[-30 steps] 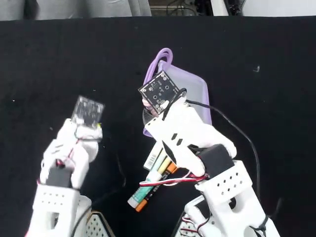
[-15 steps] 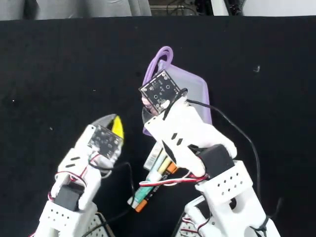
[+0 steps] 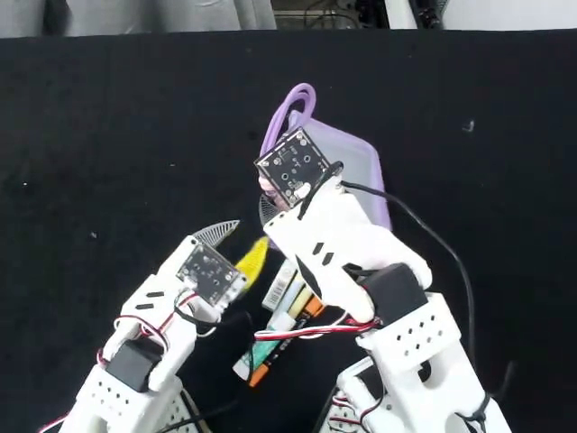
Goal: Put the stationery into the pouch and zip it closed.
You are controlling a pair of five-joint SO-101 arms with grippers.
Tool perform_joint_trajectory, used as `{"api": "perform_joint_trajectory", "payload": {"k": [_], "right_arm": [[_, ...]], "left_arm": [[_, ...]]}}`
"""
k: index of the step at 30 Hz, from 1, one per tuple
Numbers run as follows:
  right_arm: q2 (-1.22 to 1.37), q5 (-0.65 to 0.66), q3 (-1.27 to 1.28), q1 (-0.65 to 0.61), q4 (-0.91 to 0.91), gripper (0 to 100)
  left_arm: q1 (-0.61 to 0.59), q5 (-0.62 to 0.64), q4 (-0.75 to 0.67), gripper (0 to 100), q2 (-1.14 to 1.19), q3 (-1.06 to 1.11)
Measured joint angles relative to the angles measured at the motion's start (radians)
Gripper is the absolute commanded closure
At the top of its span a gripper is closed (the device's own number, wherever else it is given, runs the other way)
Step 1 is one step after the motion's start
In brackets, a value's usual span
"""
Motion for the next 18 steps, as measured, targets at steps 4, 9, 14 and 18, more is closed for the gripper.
{"api": "perform_joint_trajectory", "payload": {"k": [4, 9, 14, 18], "right_arm": [[0.000, 0.000, 0.000, 0.000, 0.000, 98.8], [0.000, 0.002, 0.000, 0.000, 0.000, 98.8], [0.000, 0.000, 0.006, 0.000, -0.002, 98.8], [-0.003, 0.000, 0.032, 0.000, -0.026, 98.8]], "left_arm": [[-0.002, 0.080, 0.000, 76, 0.000, 0.000], [-0.002, 0.100, 0.000, 76, 0.000, 0.000], [-0.002, 0.101, 0.049, 76, 0.000, -0.012], [-0.002, 0.101, 0.210, 76, 0.000, -0.104]]}}
